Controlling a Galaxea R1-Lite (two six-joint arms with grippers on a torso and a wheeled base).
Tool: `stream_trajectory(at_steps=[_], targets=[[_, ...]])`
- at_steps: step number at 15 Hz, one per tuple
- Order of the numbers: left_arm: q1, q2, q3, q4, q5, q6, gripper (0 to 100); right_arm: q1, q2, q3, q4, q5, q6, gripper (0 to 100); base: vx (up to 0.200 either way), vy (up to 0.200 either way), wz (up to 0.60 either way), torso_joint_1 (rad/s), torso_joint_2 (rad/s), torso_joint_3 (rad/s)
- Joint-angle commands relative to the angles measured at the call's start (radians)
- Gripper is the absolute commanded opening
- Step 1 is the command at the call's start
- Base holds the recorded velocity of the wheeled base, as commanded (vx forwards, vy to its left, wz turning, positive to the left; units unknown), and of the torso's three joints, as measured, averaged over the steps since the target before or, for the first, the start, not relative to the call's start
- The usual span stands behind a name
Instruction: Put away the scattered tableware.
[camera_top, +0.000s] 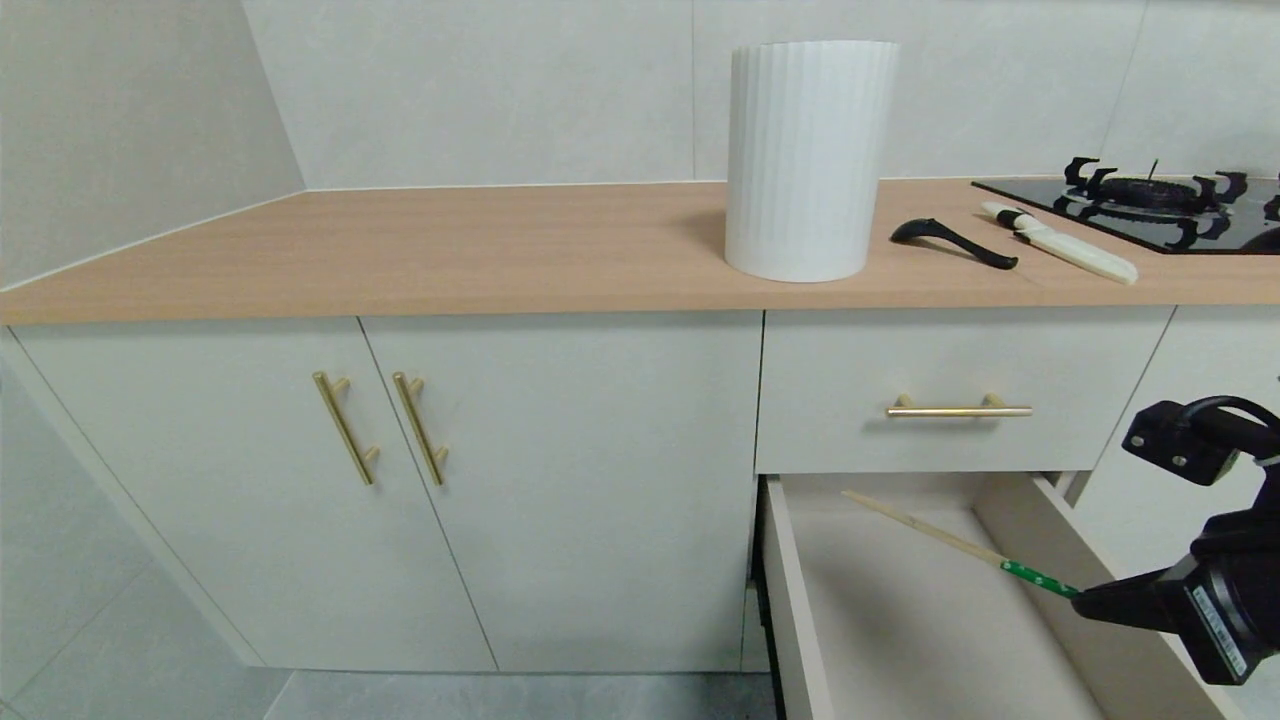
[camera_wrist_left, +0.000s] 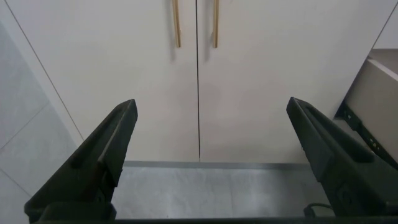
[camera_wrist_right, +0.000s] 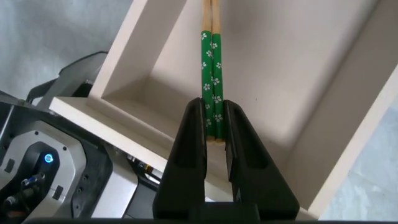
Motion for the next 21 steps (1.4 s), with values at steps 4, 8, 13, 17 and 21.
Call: stream_trajectory(at_steps=[4, 8, 13, 17, 21], targets=[[0.0, 0.002, 0.0, 0.0, 0.001, 0.0, 100, 0.0, 0.254, 0.011, -0.064, -0.017, 0.014, 0, 0.0, 0.0, 0.0, 0.0, 0.0, 0.0], [0.0, 0.002, 0.0, 0.0, 0.001, 0.0, 100, 0.013, 0.444, 0.002, -0.184, -0.02, 0.119, 0, 0.0, 0.0, 0.0, 0.0, 0.0, 0.0], [0.0, 0.002, 0.0, 0.0, 0.001, 0.0, 100, 0.065, 0.636, -0.001, -0.393, -0.08, 0.307, 0, 0.0, 0.0, 0.0, 0.0, 0.0, 0.0], [0.0, 0.002, 0.0, 0.0, 0.001, 0.0, 100, 0.107, 0.788, 0.0, -0.567, -0.183, 0.435, 0, 0.0, 0.0, 0.0, 0.0, 0.0, 0.0], [0.0, 0.002, 0.0, 0.0, 0.001, 0.0, 100, 0.128, 0.845, 0.003, -0.57, -0.186, 0.436, 0, 0.0, 0.0, 0.0, 0.0, 0.0, 0.0]])
